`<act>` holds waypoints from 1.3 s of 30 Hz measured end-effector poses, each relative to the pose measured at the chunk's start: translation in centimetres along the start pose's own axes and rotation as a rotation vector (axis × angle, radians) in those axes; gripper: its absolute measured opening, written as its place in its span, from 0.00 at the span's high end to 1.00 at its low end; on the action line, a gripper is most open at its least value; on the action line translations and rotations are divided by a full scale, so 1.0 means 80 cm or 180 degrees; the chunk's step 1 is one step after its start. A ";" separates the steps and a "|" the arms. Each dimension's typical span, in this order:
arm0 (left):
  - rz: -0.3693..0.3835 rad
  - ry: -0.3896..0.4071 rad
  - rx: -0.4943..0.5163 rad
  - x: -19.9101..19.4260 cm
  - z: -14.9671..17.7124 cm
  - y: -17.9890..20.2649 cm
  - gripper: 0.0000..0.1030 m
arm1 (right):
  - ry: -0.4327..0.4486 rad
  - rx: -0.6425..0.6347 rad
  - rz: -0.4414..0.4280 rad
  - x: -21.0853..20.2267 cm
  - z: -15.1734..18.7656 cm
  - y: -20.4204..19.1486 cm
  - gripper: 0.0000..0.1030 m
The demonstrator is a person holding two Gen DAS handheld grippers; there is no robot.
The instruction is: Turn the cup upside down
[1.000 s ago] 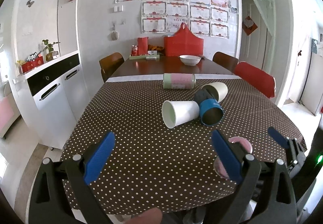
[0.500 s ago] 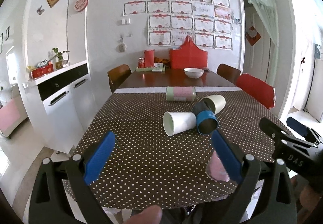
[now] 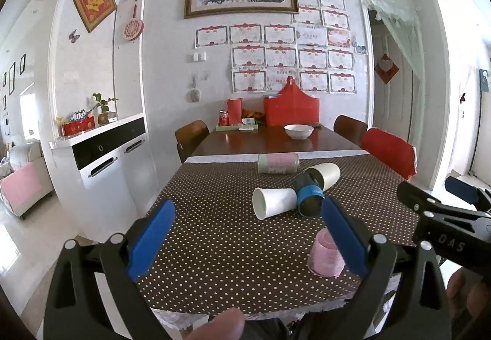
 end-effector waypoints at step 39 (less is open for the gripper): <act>-0.0100 0.0044 -0.0168 -0.017 -0.008 -0.021 0.08 | 0.0075 -0.0046 0.0014 -0.013 -0.003 -0.007 0.06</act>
Point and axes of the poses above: each gripper's, at about its wrist camera, not at the fingertips, and x roughly the way its jaws point, y to its right, z to its underside, the point moved 4 cm from there along x, roughly the way its jaws point, and after that the axes turned 9 degrees about -y, right-handed, at the moved point
